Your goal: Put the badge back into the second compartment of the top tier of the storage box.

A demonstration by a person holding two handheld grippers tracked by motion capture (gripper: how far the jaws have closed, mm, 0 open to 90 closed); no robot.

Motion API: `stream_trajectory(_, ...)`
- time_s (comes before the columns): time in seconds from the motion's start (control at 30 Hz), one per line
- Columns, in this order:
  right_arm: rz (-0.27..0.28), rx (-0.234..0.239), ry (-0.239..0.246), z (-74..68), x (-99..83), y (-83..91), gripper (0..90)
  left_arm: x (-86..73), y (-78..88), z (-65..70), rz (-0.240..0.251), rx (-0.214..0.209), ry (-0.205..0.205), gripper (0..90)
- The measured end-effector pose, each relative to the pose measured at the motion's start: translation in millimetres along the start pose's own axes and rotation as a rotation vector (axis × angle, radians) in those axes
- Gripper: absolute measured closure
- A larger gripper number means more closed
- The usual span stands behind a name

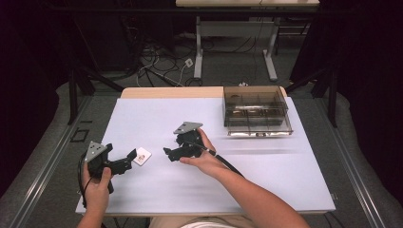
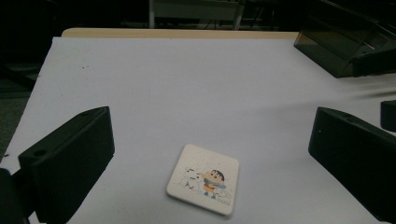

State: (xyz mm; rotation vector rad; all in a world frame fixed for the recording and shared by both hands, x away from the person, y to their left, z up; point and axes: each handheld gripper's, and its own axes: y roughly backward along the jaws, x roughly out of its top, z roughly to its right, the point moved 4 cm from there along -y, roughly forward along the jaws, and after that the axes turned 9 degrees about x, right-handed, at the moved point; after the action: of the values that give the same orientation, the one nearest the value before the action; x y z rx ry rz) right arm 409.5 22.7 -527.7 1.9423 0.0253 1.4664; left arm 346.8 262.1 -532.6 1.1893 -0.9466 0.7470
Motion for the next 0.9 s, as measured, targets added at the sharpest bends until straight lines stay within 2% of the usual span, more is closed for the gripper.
stream_trajectory(0.2, -0.009, 0.020, 0.028, -7.0, 3.5, -16.8, 15.0, -0.4, -0.8, 0.5, -0.005, -0.003, -0.007, 0.6)
stream_trajectory(0.47, -0.001, 0.033, 0.030, -11.9, 5.5, -30.0, 16.5, 0.1, -0.3, -0.4, 0.001, 0.000, -0.002, 0.6)
stream_trajectory(0.57, -0.009, 0.049, 0.036, -13.2, 5.7, -34.0, 18.4, 0.1, -0.2, -2.0, -0.002, 0.004, -0.011, 0.6)
stream_trajectory(0.9, -0.036, 0.085, 0.044, -18.5, 4.8, -51.8, 20.1, -0.2, 0.1, -3.8, -0.002, 0.010, 0.003, 0.6)
